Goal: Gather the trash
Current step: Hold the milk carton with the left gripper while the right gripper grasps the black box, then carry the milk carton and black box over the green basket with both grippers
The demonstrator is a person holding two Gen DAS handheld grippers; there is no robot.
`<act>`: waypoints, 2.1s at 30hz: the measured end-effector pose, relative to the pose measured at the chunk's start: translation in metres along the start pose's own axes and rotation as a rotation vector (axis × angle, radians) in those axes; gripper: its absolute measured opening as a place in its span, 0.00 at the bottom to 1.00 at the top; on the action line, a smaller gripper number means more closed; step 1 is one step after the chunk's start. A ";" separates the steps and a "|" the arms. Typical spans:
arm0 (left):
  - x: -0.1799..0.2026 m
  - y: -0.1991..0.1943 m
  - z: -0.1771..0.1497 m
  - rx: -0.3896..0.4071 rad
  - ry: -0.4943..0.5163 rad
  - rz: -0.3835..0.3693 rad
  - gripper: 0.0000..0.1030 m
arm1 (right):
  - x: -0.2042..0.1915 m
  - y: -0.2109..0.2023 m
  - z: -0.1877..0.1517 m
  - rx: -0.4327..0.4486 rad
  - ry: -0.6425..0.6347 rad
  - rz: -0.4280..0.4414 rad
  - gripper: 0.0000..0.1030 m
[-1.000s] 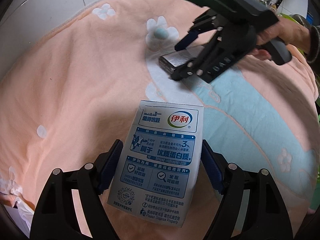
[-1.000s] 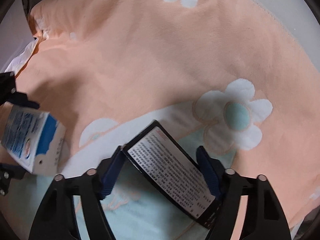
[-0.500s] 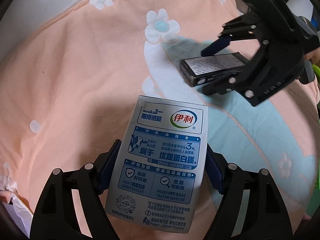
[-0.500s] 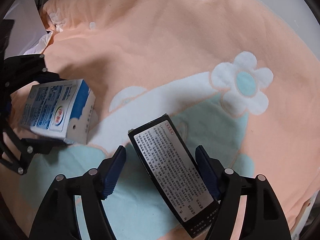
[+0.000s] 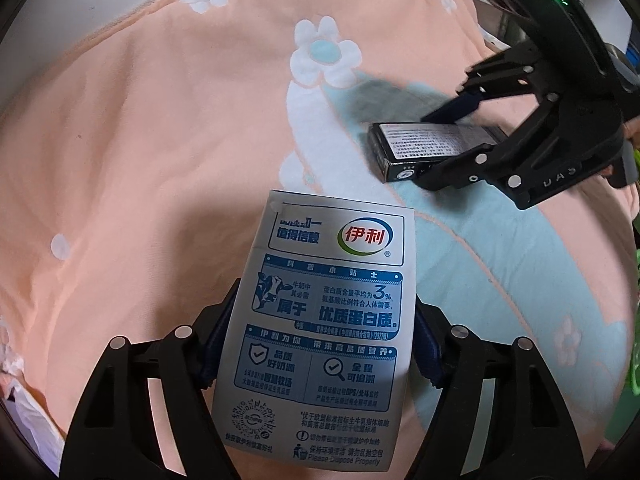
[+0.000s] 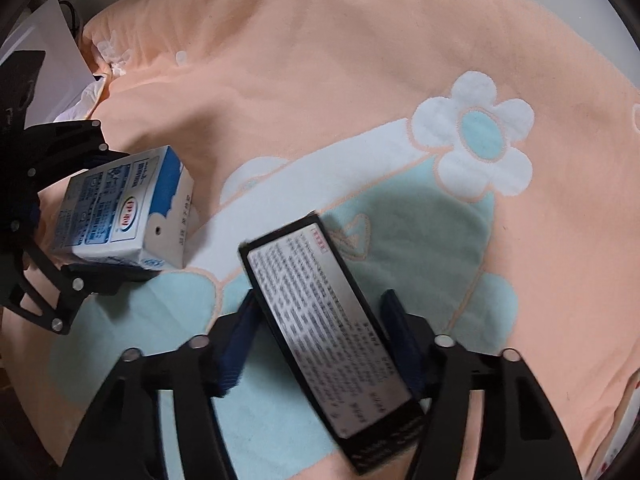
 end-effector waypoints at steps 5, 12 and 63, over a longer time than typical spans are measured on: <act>0.011 -0.010 0.002 0.023 0.014 0.027 0.68 | -0.008 -0.004 -0.014 0.022 -0.005 -0.053 0.48; 0.031 -0.030 0.005 0.064 -0.001 0.036 0.68 | -0.023 -0.024 -0.046 0.099 0.056 -0.144 0.48; 0.255 -0.125 -0.001 0.242 0.094 -0.067 0.68 | -0.047 -0.195 -0.359 0.409 0.691 -0.470 0.48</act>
Point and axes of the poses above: each gripper's, at about its wrist camera, not at the fingertips, and y roughly the way its jaws point, x to its right, z to its top, the point moved 8 cm from there along y, roughly the way its jaws point, and after that the axes turned 15 degrees about y, right-handed, at the moved point
